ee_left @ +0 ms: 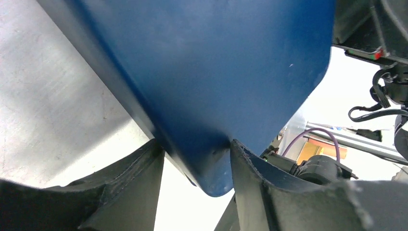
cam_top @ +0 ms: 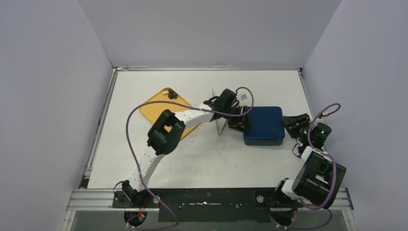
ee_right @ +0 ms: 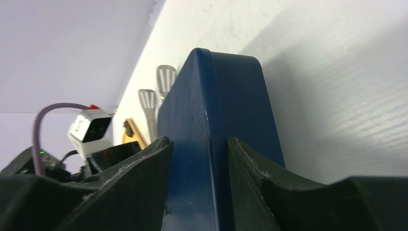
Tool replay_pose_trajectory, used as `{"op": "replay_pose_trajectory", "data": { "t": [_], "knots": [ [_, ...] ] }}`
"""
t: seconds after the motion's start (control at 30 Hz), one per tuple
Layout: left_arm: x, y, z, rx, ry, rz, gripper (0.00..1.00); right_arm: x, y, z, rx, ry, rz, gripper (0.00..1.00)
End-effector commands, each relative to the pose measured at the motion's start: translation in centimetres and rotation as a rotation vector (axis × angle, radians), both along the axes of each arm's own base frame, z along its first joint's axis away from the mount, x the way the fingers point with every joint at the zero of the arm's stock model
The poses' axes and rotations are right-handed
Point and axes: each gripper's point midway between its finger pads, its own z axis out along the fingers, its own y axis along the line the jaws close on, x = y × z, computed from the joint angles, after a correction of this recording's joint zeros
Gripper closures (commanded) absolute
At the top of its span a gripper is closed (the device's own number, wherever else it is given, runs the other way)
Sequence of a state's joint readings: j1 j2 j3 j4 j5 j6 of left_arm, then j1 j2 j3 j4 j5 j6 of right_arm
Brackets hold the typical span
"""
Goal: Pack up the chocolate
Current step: Adjust the packing box at the center of the board.
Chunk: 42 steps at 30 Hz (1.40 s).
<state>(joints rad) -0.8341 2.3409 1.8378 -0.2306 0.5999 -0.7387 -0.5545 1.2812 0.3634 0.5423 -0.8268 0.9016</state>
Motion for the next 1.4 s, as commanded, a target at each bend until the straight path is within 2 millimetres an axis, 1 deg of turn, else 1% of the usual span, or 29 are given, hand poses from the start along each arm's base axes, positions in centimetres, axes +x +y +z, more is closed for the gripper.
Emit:
{"op": "replay_pose_trajectory", "data": {
  "t": [0.0,0.07,0.13,0.2,0.23,0.33,0.47,0.6,0.7,0.73,0.77,0.8,0.83,0.87,0.93,1.0,1.07,1.13,1.23,1.3,1.33,1.37],
  "knots": [
    [-0.1,-5.2,11.8,-0.38,-0.187,-0.096,0.55,-3.0,4.5,-3.0,0.054,0.191,0.225,0.54],
    [-0.3,-5.3,12.8,-0.408,-0.175,-0.098,0.59,-3.2,3.7,-3.9,-0.008,0.238,0.203,0.53],
    [-0.2,-5.4,13.5,-0.424,-0.167,-0.089,0.6,-3.4,3.2,-4.6,-0.024,0.273,0.181,0.52],
    [-0.2,-5.5,14.2,-0.44,-0.16,-0.079,0.52,-3.5,2.8,-5.3,-0.036,0.3,0.163,0.52],
    [-0.2,-5.5,14.5,-0.45,-0.156,-0.074,0.5,-3.6,2.7,-5.6,-0.04,0.309,0.158,0.52],
    [-0.3,-5.4,15.3,-0.485,-0.137,-0.063,0.48,-3.8,2.4,-6.0,-0.054,0.323,0.148,0.52],
    [-0.2,-5.2,14.6,-0.508,-0.075,-0.032,0.47,-3.9,2.1,-6.1,-0.069,0.333,0.142,0.52],
    [-0.3,-4.9,14.8,-0.558,0.014,-0.008,0.48,-3.9,2.0,-6.2,-0.081,0.336,0.139,0.52],
    [-0.3,-5.0,14.6,-0.534,0.02,-0.003,0.49,-4.0,1.9,-6.3,-0.089,0.335,0.136,0.52],
    [-0.3,-5.0,14.4,-0.518,0.012,0.0,0.49,-4.0,1.8,-6.3,-0.09,0.336,0.134,0.52],
    [-0.4,-5.2,13.1,-0.479,0.034,0.006,0.5,-3.9,1.9,-6.2,-0.086,0.334,0.131,0.52],
    [-0.5,-5.3,12.5,-0.466,0.043,0.004,0.5,-3.9,1.8,-6.1,-0.087,0.332,0.13,0.53],
    [-0.7,-5.3,11.9,-0.459,0.058,0.003,0.5,-3.9,1.9,-6.0,-0.085,0.332,0.13,0.53],
    [-1.0,-5.4,11.8,-0.472,0.078,-0.003,0.5,-3.9,1.9,-6.0,-0.083,0.331,0.13,0.53],
    [-1.8,-5.5,12.6,-0.546,0.134,-0.021,0.5,-3.9,2.1,-6.0,-0.08,0.331,0.136,0.53],
    [-2.4,-5.6,13.6,-0.595,0.149,-0.044,0.51,-3.9,2.1,-5.9,-0.082,0.327,0.136,0.52],
    [-2.2,-5.7,13.8,-0.572,0.125,-0.043,0.51,-3.8,2.0,-5.7,-0.087,0.323,0.132,0.5],
    [-2.2,-5.7,14.5,-0.584,0.112,-0.053,0.51,-3.7,2.0,-5.5,-0.091,0.318,0.129,0.48],
    [-2.7,-5.7,15.6,-0.627,0.16,-0.069,0.53,-3.9,2.0,-5.7,-0.083,0.336,0.124,0.48],
    [-2.8,-5.7,15.4,-0.613,0.16,-0.064,0.57,-3.9,1.9,-5.6,-0.083,0.337,0.12,0.48],
    [-2.3,-5.9,14.9,-0.568,0.116,-0.055,0.58,-3.9,1.9,-5.6,-0.085,0.336,0.118,0.48],
    [-1.6,-6.1,13.9,-0.487,0.041,-0.032,0.58,-3.9,1.9,-5.6,-0.085,0.336,0.119,0.48]
  ]
}}
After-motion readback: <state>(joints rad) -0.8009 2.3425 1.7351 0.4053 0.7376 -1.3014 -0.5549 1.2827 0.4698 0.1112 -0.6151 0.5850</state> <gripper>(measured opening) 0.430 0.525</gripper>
